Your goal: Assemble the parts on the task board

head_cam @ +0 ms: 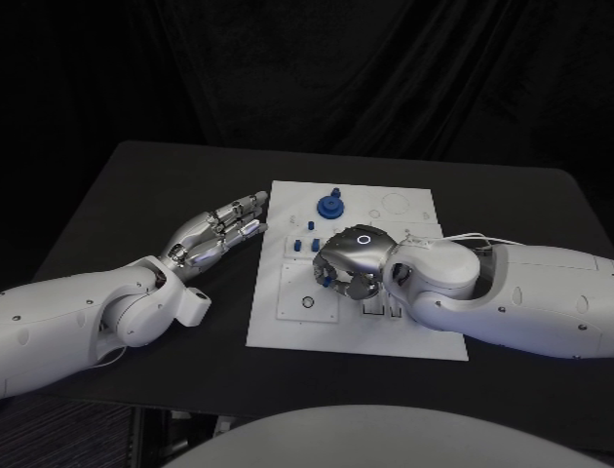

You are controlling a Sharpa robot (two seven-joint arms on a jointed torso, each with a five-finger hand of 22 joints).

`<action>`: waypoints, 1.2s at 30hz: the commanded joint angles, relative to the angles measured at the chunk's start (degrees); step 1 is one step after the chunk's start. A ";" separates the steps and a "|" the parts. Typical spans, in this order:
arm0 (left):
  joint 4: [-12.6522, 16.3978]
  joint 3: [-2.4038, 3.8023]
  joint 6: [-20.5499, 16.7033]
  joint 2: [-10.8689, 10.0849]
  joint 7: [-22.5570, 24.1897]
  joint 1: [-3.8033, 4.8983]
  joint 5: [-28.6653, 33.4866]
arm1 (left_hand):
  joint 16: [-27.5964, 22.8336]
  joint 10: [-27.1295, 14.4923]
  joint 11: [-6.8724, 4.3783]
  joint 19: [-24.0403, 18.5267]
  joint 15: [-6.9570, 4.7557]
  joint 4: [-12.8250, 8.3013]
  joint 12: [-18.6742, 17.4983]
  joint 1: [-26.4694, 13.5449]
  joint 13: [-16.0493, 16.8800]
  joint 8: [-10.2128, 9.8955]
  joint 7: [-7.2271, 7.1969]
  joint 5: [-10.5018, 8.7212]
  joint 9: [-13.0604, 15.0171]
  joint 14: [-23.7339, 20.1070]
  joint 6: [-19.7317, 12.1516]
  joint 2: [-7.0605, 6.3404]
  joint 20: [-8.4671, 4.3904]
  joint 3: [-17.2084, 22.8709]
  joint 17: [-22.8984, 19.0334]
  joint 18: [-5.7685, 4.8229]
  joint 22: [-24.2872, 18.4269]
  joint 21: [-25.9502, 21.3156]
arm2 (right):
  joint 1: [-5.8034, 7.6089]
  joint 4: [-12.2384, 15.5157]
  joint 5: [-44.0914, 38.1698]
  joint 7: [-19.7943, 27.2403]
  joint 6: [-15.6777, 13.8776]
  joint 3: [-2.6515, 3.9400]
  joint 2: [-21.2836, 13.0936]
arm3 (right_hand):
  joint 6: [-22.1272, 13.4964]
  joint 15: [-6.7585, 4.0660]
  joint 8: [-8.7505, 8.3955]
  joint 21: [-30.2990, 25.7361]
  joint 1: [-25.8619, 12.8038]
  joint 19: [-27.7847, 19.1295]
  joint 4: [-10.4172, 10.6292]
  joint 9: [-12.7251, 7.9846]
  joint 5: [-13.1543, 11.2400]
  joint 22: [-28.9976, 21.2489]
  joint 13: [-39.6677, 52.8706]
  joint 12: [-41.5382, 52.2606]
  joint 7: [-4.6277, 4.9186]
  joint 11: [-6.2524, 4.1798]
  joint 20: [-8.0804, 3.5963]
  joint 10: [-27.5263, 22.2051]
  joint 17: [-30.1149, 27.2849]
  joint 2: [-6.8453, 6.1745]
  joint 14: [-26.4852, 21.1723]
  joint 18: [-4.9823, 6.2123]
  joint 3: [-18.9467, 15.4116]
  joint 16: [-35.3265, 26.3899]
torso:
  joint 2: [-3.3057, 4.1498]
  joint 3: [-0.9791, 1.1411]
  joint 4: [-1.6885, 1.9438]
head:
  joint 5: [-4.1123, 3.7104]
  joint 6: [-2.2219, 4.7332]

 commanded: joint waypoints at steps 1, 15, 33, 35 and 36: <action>0.00 0.06 0.82 0.15 4.14 -0.10 0.36 | -0.08 0.02 0.39 -0.08 0.34 -0.35 -0.01 0.47 -0.11 -0.23 0.02 0.30 -0.06 -0.09 -0.57 0.20 0.18 -0.13 0.02 0.57 -0.04 0.16 | -0.16 0.14 -0.62 -0.72 -0.28 0.02 -0.03 | 0.07 0.11 0.02 -0.07 -0.09 0.22 0.01 0.04 -0.29 5.27 0.02 -0.25 0.25 0.06 0.12 0.45 -0.07 -0.36 0.13 -0.70 0.24 0.06 | -0.01 -0.01 0.02 | 0.10 0.01; -0.29 0.06 1.15 0.42 3.63 -0.13 0.37 | -0.08 -0.09 0.50 -0.08 0.47 -0.51 -0.12 0.62 -0.12 -0.20 0.18 0.40 -0.04 -0.10 -0.48 0.32 0.26 -0.08 0.02 0.53 -0.13 0.15 | -0.16 -0.57 -0.62 -0.69 1.64 0.01 0.84 | -0.47 0.20 -0.29 -0.67 -0.31 0.00 0.05 0.04 -0.69 5.15 -0.02 -0.58 0.33 0.17 0.19 0.03 -0.55 -0.41 -0.17 -0.61 0.26 -0.27 | -0.09 -0.01 0.03 | 0.08 0.01; -0.72 0.06 1.43 0.66 3.41 -0.25 0.37 | -0.10 -0.21 0.60 -0.06 0.60 -0.72 -0.27 0.78 -0.15 -0.19 0.35 0.53 -0.04 -0.14 -0.58 0.41 0.34 -0.05 0.01 0.48 -0.19 0.15 | -0.51 -0.82 -0.59 -0.80 3.78 0.01 0.77 | -5.92 2.00 -5.78 -7.48 -4.00 -2.37 3.48 -2.18 -11.01 3.42 1.01 -1.43 0.47 2.03 1.93 -7.62 -3.59 -1.59 -3.09 0.20 -3.90 -1.97 | -0.16 -0.08 0.05 | 0.24 0.01; -0.75 0.06 1.44 0.67 3.41 -0.27 0.37 | -0.10 -0.21 0.60 -0.06 0.60 -0.72 -0.27 0.78 -0.15 -0.19 0.35 0.53 -0.04 -0.14 -0.58 0.41 0.34 -0.05 0.01 0.48 -0.19 0.15 | -0.52 -0.73 -0.59 -0.83 3.34 0.01 0.51 | -6.64 2.37 -6.46 -9.09 -3.88 -2.91 3.77 -2.46 -11.58 3.03 1.28 -1.32 0.21 2.43 2.21 -9.35 -4.26 -1.62 -3.76 0.38 -4.64 -2.38 | -0.15 -0.08 0.06 | 0.27 0.01; -0.76 0.06 1.44 0.67 3.41 -0.28 0.37 | -0.10 -0.21 0.60 -0.06 0.60 -0.72 -0.27 0.78 -0.15 -0.19 0.35 0.53 -0.04 -0.14 -0.58 0.41 0.34 -0.05 0.01 0.48 -0.19 0.15 | -0.53 -0.65 -0.59 -0.83 2.90 0.01 0.30 | -7.24 2.55 -6.89 -9.96 -3.78 -3.24 3.91 -2.63 -11.74 2.82 1.46 -1.14 0.11 2.61 2.36 -10.15 -4.71 -1.56 -4.23 0.48 -5.02 -2.67 | -0.17 -0.08 0.05 | 0.31 0.01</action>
